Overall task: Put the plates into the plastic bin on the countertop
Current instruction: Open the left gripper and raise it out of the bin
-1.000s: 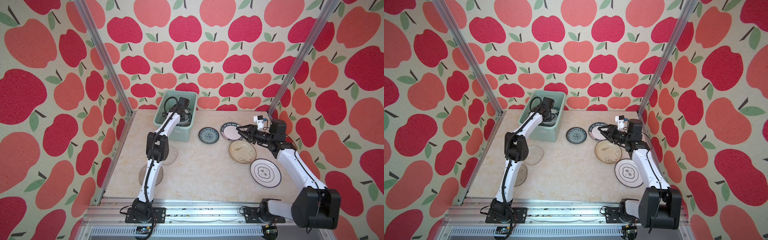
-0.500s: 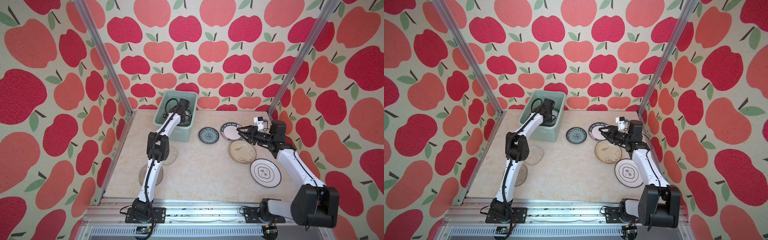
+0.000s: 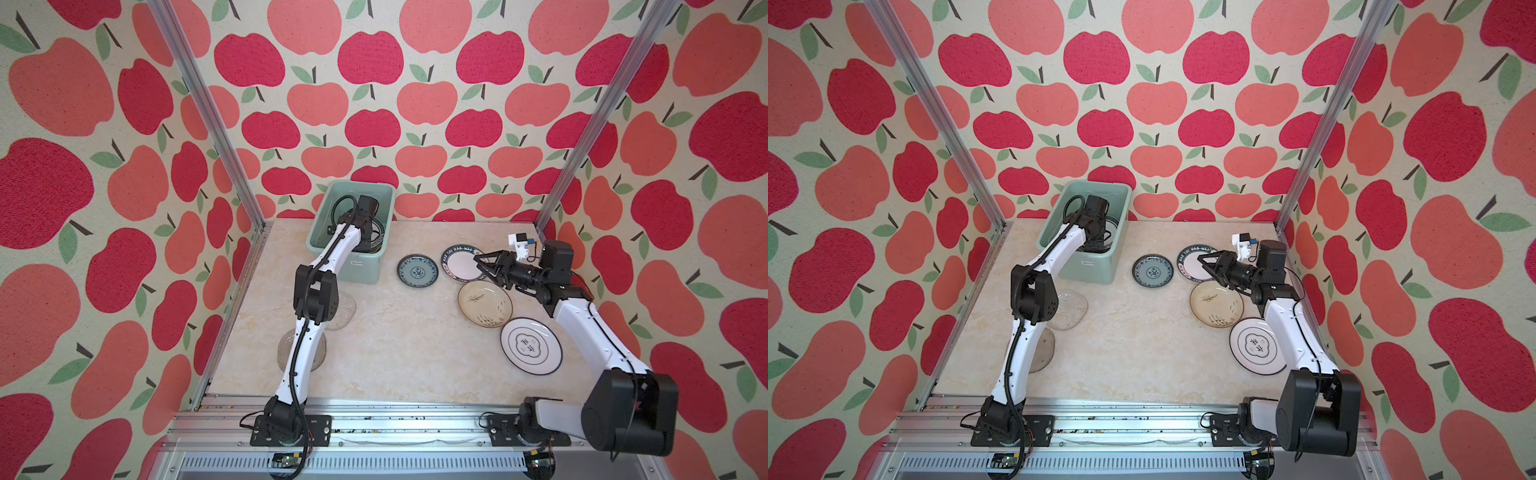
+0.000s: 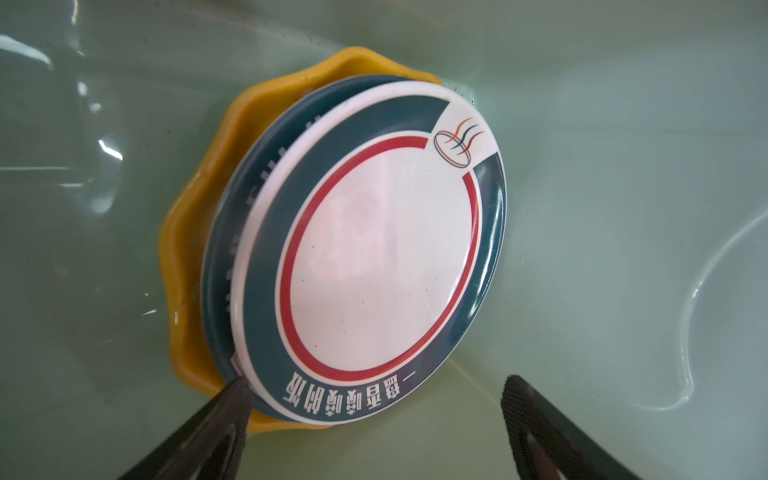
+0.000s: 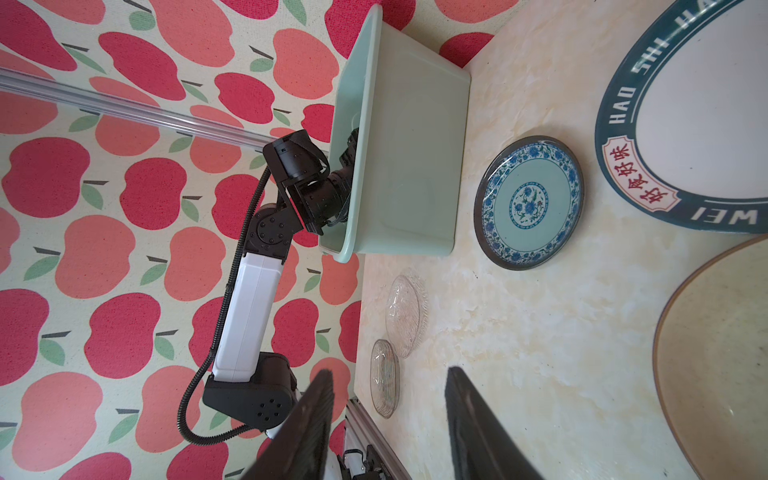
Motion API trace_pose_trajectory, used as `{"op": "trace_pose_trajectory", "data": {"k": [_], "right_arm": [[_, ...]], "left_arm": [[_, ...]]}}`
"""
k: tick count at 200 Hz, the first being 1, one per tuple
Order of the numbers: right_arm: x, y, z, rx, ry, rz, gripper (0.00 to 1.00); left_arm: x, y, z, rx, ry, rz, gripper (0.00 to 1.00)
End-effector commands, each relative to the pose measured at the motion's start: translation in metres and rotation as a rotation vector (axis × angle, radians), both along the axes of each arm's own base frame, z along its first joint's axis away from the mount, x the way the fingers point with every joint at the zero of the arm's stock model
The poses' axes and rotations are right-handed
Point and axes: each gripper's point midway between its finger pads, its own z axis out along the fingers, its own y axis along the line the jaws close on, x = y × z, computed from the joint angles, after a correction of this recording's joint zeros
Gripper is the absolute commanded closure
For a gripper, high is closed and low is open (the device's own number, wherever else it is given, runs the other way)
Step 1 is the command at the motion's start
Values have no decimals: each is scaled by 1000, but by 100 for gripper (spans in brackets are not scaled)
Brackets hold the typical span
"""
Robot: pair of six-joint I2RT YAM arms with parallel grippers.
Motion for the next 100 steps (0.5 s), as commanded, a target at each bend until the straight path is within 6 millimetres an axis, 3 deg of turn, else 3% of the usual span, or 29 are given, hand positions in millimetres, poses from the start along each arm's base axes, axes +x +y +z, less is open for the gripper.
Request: {"op": "trace_pose_trajectory", "data": {"k": [1, 40, 100], "right_arm": [[-2, -1, 3, 10, -12, 9, 53], [-4, -2, -2, -14, -7, 7, 53], [-10, -3, 3, -27, -18, 11, 52]], "left_arm": [[-8, 3, 23, -6, 18, -44, 2], [-28, 2, 29, -15, 87, -74, 1], [-41, -5, 59, -1, 73, -157, 1]]}}
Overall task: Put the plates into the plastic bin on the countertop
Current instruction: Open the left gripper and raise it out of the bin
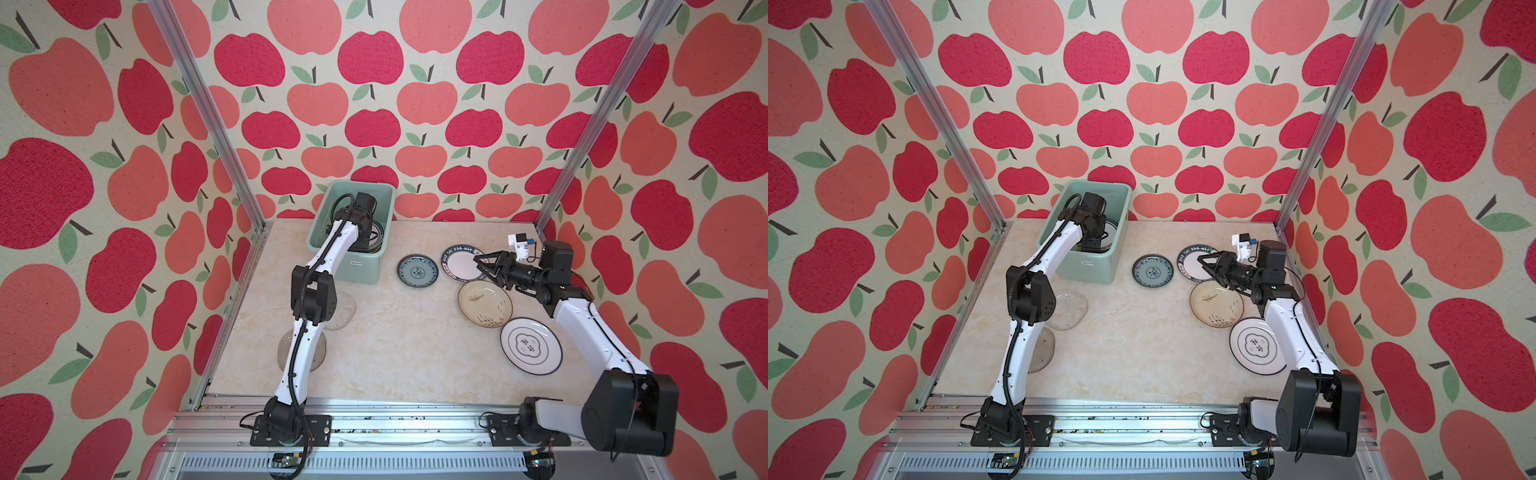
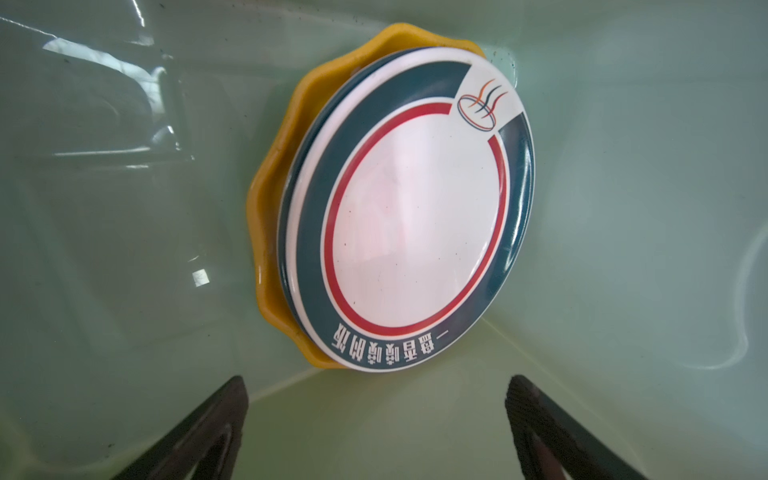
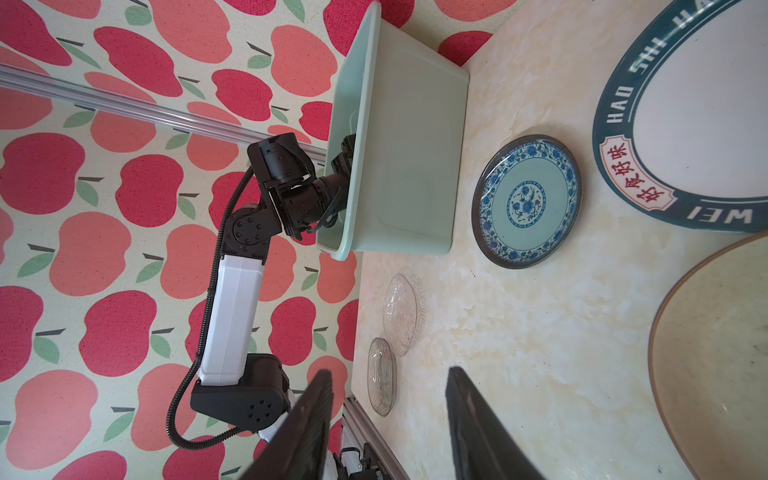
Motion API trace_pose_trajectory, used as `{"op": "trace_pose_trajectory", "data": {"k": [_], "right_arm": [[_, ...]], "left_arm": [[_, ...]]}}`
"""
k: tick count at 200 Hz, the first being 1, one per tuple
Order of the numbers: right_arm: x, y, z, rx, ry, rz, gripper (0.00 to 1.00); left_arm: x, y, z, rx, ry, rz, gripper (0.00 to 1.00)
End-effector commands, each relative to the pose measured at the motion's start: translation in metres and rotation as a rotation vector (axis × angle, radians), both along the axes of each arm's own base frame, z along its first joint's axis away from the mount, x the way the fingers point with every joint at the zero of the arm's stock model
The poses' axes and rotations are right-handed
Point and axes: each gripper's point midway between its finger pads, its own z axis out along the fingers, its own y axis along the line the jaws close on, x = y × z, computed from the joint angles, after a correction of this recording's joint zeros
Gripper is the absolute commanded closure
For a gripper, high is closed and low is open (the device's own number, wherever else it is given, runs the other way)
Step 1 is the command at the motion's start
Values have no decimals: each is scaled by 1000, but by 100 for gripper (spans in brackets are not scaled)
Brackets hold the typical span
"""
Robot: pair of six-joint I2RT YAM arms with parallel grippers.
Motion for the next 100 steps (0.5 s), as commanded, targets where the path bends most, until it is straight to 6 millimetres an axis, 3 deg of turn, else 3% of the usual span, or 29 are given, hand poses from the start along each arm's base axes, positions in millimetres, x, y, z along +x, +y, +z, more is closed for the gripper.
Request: {"op": "trace_pose_trajectory", "data": {"k": [1, 57, 100], "right_arm": [[-8, -3, 4, -18, -18, 6, 52], [-11, -10, -4, -126, 12, 0, 48], [-6, -17, -14, -193, 23, -18, 39]], "left_arm": [[-13, -2, 44, 3, -31, -58, 1], [-21, -13, 111, 64, -175, -240, 1], [-41, -23, 164, 180, -286, -470, 1]]}}
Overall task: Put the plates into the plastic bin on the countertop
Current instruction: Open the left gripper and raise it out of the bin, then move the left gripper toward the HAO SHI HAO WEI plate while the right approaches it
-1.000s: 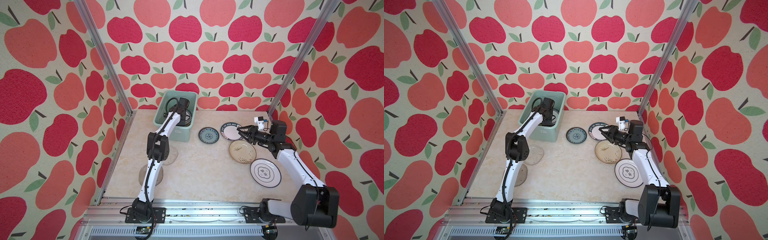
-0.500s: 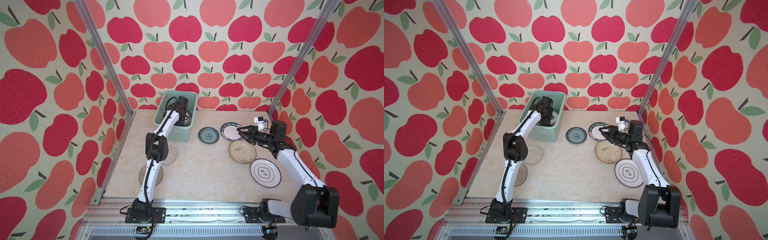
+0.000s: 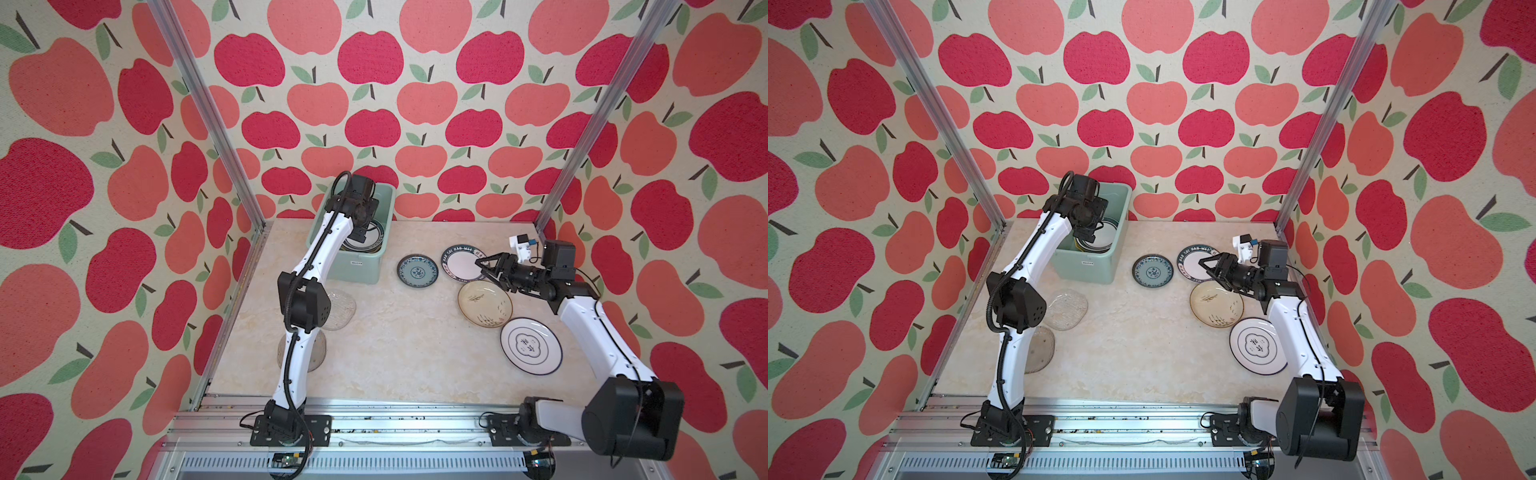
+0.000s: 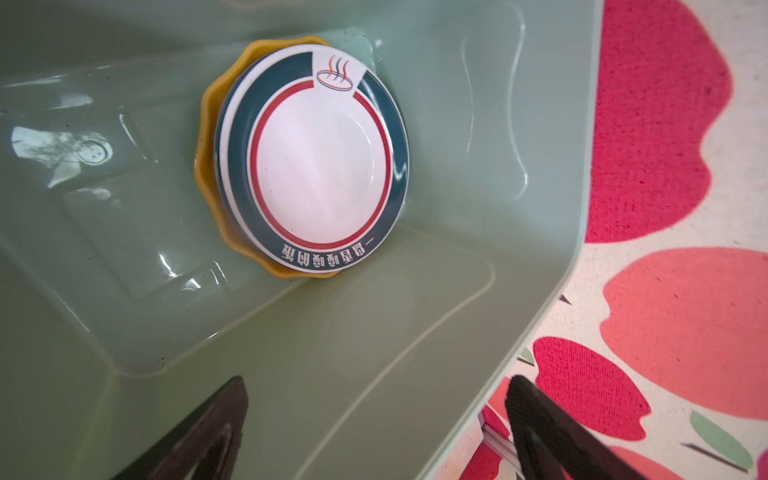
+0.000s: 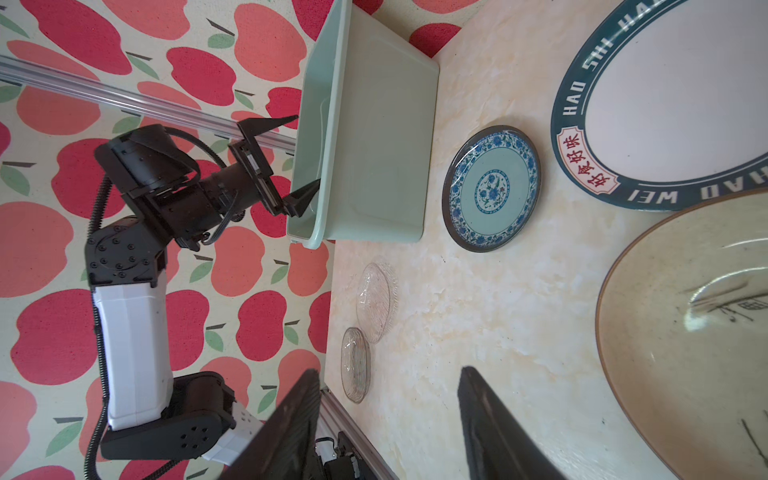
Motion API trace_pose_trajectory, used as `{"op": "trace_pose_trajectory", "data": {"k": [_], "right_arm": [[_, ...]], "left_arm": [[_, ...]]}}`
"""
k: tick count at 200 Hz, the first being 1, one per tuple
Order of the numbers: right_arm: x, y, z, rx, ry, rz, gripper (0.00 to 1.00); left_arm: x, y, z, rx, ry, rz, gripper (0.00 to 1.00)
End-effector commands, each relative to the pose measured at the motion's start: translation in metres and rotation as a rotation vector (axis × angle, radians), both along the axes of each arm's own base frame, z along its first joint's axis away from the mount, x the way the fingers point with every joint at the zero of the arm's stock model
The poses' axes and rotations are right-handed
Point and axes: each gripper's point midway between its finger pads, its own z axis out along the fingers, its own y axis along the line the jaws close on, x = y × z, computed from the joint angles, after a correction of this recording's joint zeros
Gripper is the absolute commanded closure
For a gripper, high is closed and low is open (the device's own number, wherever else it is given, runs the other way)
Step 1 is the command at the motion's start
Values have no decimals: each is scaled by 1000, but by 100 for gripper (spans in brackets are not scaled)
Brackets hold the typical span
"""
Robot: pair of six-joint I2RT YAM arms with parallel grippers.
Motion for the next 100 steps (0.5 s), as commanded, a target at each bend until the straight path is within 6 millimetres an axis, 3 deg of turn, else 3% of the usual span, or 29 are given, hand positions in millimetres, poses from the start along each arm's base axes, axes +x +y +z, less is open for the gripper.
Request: {"op": "trace_pose_trajectory", "data": {"k": [1, 28, 56, 79, 100], "right_arm": [[2, -8, -8, -73, 4, -12, 39], [7, -13, -18, -121, 13, -20, 35], [18, -19, -30, -158, 28, -31, 34], [31, -29, -38, -184, 26, -58, 33], [45, -44, -49, -213, 42, -105, 33]], "left_arm": [[-17, -7, 53, 91, -111, -186, 1], [-35, -27, 90, 197, -229, -415, 1], [-67, -57, 121, 341, -350, -668, 1], [-95, -84, 124, 425, -391, -857, 1], [-113, -112, 112, 445, -394, -1001, 1]]}}
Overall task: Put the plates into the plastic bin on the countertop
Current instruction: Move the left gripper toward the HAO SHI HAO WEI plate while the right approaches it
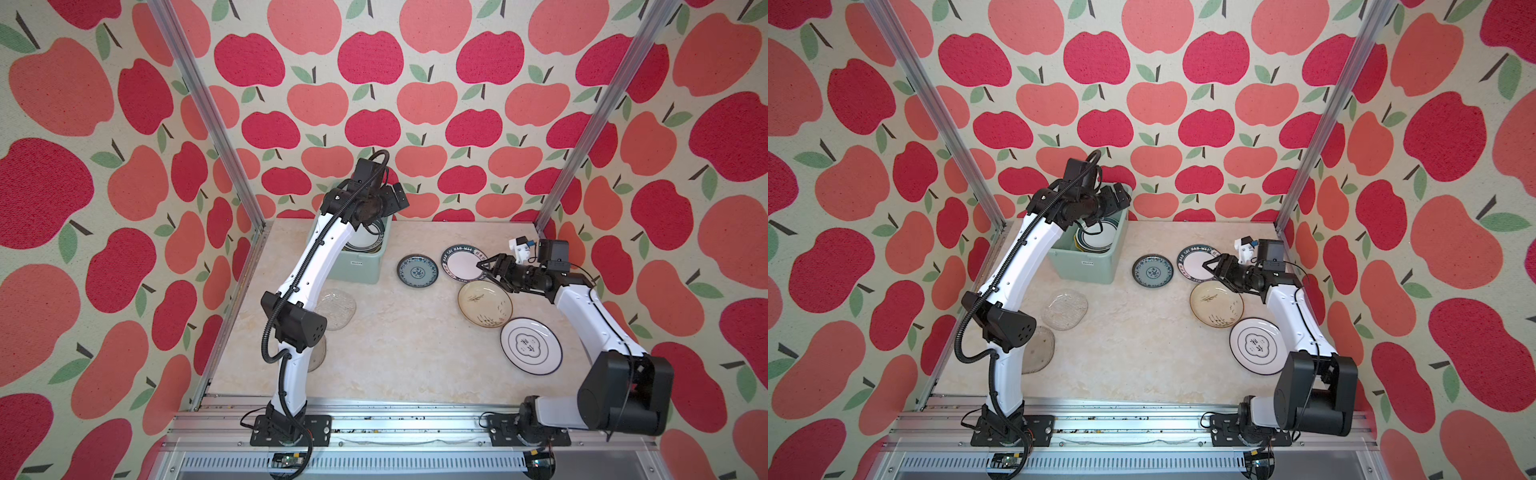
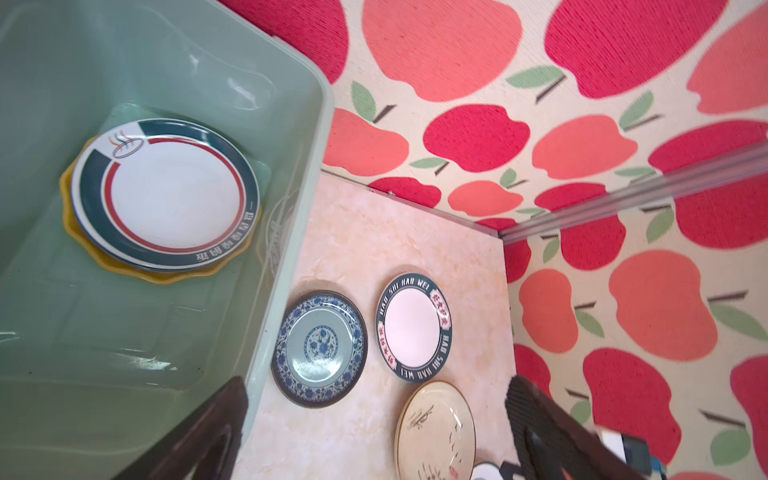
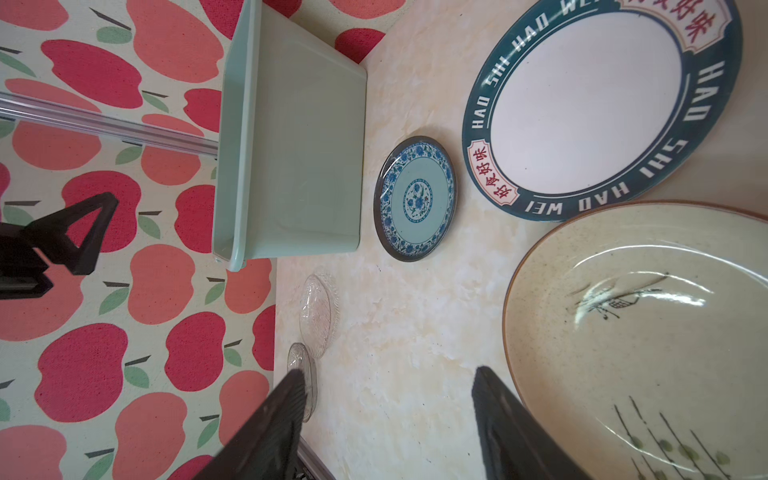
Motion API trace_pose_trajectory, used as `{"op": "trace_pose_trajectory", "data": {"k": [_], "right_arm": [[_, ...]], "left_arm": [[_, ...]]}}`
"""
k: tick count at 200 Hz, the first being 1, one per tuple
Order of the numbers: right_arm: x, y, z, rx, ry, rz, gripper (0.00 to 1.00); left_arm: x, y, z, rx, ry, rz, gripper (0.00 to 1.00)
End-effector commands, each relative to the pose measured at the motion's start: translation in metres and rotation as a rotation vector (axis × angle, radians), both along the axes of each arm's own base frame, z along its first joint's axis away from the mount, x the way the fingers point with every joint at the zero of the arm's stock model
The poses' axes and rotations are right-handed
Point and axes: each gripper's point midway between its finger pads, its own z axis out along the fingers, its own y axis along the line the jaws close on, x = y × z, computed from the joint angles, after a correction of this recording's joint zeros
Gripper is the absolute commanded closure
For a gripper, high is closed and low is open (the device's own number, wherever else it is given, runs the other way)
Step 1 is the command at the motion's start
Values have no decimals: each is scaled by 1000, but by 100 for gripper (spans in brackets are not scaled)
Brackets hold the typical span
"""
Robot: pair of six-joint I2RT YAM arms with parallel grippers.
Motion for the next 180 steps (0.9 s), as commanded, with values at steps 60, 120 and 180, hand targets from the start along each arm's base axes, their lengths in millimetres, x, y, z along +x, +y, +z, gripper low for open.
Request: {"op": "trace_pose_trajectory", "data": {"k": [60, 120, 180], "right_arm": [[55, -65, -47, -83, 28, -163, 34], [86, -83, -92, -131, 93, -155, 36], [113, -83, -134, -81, 139, -171, 43]], "left_arm": [[-30, -92, -62, 56, 56, -398, 1], [-6, -118, -96, -18, 83, -438, 1], [-4, -116, -116, -9, 125, -460, 0]]}}
